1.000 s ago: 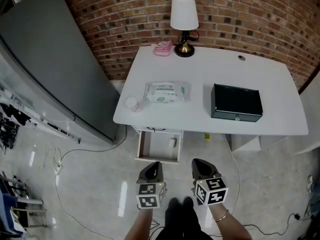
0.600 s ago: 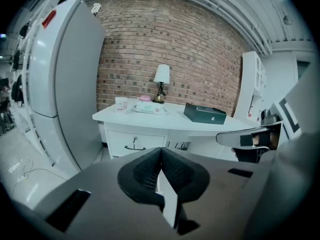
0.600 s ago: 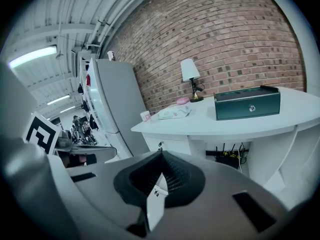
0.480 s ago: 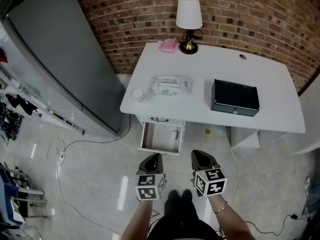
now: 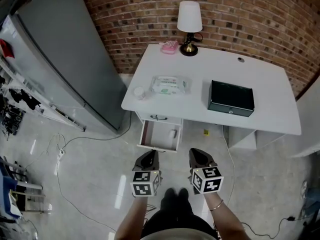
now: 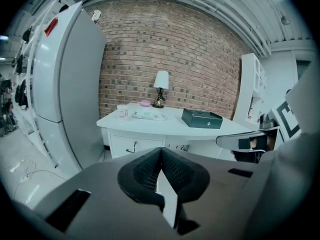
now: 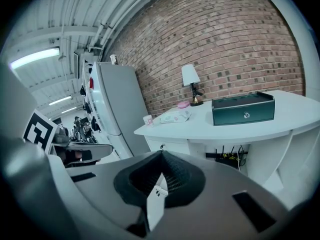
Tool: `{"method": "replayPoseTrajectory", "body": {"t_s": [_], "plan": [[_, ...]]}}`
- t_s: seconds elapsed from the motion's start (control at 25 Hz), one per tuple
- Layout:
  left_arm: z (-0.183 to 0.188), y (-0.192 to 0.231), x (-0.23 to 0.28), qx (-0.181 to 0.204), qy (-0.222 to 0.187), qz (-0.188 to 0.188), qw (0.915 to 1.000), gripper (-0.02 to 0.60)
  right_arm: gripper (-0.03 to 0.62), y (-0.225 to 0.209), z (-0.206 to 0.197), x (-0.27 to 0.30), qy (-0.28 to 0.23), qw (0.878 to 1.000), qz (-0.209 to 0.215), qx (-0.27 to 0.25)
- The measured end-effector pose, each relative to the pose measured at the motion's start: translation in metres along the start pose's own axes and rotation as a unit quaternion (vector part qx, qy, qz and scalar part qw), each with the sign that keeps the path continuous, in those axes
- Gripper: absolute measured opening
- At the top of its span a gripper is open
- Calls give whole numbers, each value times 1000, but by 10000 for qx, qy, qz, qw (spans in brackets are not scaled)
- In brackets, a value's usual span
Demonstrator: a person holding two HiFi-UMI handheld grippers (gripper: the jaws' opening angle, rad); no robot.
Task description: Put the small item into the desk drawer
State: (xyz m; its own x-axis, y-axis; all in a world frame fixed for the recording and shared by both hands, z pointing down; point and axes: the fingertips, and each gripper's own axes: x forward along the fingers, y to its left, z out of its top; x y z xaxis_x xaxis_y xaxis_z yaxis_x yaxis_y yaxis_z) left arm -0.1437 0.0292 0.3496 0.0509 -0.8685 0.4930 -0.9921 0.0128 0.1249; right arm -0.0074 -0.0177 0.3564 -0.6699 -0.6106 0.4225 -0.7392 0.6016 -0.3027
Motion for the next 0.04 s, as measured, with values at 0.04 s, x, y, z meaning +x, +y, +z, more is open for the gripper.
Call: {"method": "replayPoseTrajectory", "body": {"t_s": [0.04], "plan": [[1,-1,-3,20,2,4,10000,21,6,2,0,-2,-8,10000,10,17]]}}
